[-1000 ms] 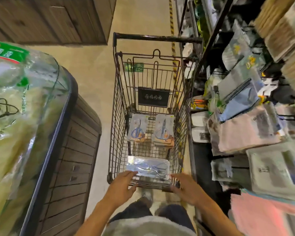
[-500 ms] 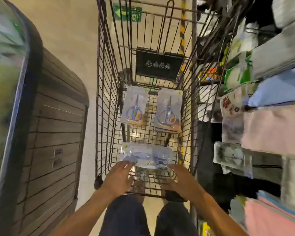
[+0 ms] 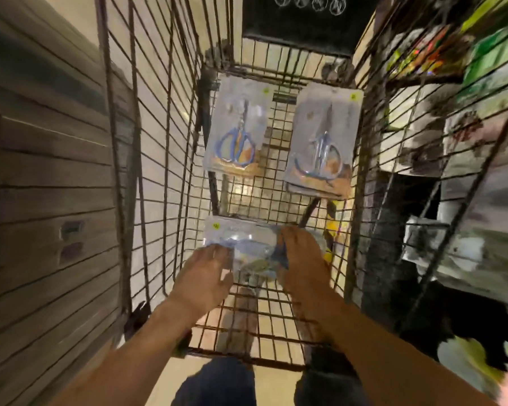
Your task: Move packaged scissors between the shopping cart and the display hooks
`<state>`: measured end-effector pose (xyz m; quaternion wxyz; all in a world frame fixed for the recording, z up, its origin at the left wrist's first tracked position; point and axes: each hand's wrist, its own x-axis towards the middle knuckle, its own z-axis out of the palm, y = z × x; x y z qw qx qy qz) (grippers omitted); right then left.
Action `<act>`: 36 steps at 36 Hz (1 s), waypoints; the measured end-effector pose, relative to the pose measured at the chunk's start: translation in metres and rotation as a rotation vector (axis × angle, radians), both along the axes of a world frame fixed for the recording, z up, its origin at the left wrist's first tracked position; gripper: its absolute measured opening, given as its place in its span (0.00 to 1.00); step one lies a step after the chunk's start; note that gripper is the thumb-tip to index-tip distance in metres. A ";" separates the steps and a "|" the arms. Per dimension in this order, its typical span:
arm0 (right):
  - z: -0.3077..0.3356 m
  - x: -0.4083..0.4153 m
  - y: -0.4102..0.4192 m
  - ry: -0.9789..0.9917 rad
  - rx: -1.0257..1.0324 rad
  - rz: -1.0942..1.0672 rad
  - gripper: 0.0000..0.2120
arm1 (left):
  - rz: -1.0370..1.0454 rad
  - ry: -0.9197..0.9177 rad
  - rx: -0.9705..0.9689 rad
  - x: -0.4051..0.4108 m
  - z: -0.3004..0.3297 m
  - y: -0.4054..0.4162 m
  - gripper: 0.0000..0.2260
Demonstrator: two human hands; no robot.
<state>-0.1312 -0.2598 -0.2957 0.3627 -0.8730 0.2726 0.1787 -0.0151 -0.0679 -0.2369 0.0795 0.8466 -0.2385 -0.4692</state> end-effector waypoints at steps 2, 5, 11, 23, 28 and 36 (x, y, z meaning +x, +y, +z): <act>-0.005 0.003 0.002 0.010 -0.046 0.053 0.32 | 0.012 -0.004 -0.007 -0.001 -0.002 0.001 0.26; -0.015 0.000 0.002 0.051 -0.098 0.110 0.38 | 0.039 -0.003 -0.008 -0.003 -0.004 0.004 0.25; -0.011 0.000 0.002 0.189 -0.211 0.263 0.39 | 0.072 0.002 -0.023 -0.009 -0.002 0.011 0.29; 0.057 0.013 -0.008 0.098 0.115 0.059 0.38 | 0.206 0.140 0.007 -0.010 0.035 0.011 0.24; 0.089 0.022 -0.005 0.076 0.348 -0.323 0.38 | 0.567 0.261 -0.251 0.003 0.071 -0.010 0.29; 0.111 0.037 0.003 0.016 0.638 -0.467 0.34 | 1.000 0.370 -0.541 0.004 0.089 -0.044 0.25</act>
